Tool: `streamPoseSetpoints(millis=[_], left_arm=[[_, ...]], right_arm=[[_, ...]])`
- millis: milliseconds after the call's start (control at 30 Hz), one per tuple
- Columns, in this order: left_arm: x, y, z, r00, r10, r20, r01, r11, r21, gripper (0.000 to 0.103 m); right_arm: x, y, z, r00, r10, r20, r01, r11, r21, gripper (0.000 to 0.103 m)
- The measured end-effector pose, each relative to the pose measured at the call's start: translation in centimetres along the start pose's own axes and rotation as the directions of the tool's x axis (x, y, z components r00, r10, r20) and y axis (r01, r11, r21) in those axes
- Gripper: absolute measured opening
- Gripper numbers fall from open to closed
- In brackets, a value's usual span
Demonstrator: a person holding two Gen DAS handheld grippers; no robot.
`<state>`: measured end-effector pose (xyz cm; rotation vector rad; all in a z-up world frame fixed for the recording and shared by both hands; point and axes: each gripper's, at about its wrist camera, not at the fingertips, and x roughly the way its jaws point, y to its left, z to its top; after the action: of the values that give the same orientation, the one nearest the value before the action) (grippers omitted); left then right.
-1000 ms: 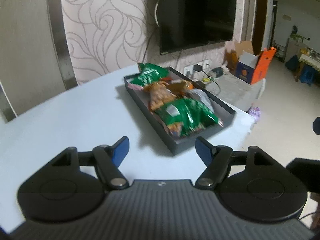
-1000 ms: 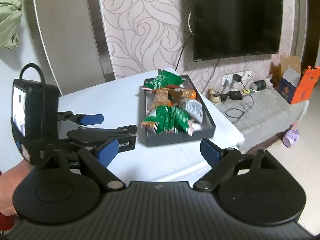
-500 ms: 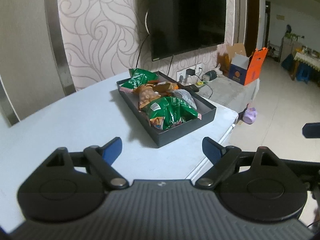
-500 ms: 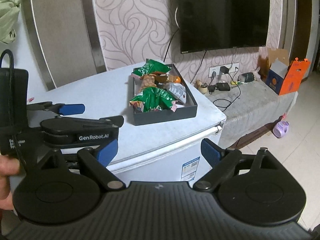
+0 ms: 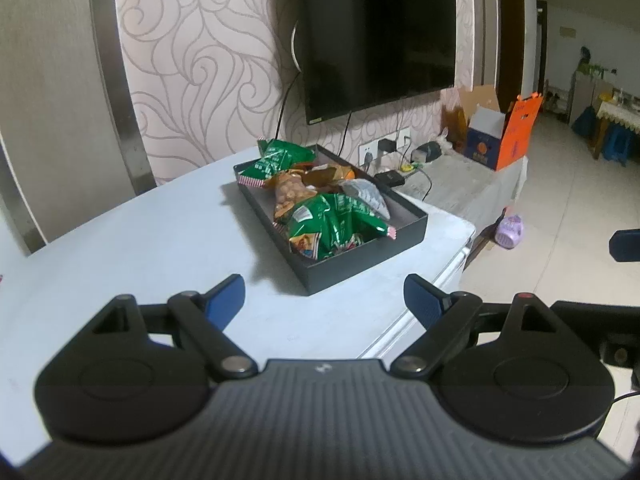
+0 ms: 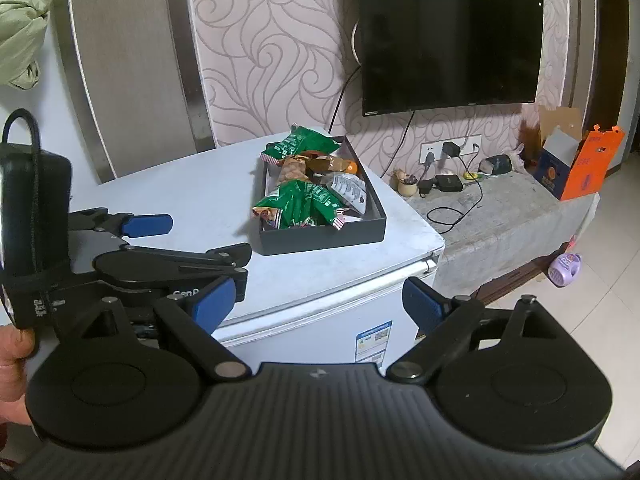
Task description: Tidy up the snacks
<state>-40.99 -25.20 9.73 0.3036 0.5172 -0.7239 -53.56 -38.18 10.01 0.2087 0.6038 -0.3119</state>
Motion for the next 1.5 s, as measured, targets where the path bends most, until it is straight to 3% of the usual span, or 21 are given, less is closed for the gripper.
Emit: streamPoseSetpoints(millis=[200, 500, 1500], left_arm=[[-0.6, -0.7, -0.3, 0.999, 0.027, 0.019, -0.027, 0.999, 0.02, 0.088], [-1.2, -0.7, -0.6, 1.0, -0.003, -0.013, 0.003, 1.0, 0.022, 0.088], [-1.3, -0.1, 0.0, 1.0, 0.01, -0.002, -0.01, 1.0, -0.001, 0.088]], right_arm=[[-0.3, -0.2, 0.0, 1.0, -0.005, 0.006, 0.005, 1.0, 0.0, 0.093], [-0.7, -0.5, 0.0, 1.0, 0.002, 0.004, -0.002, 1.0, 0.02, 0.094], [0.1, 0.1, -0.1, 1.0, 0.026, 0.008, -0.026, 1.0, -0.006, 0.096]])
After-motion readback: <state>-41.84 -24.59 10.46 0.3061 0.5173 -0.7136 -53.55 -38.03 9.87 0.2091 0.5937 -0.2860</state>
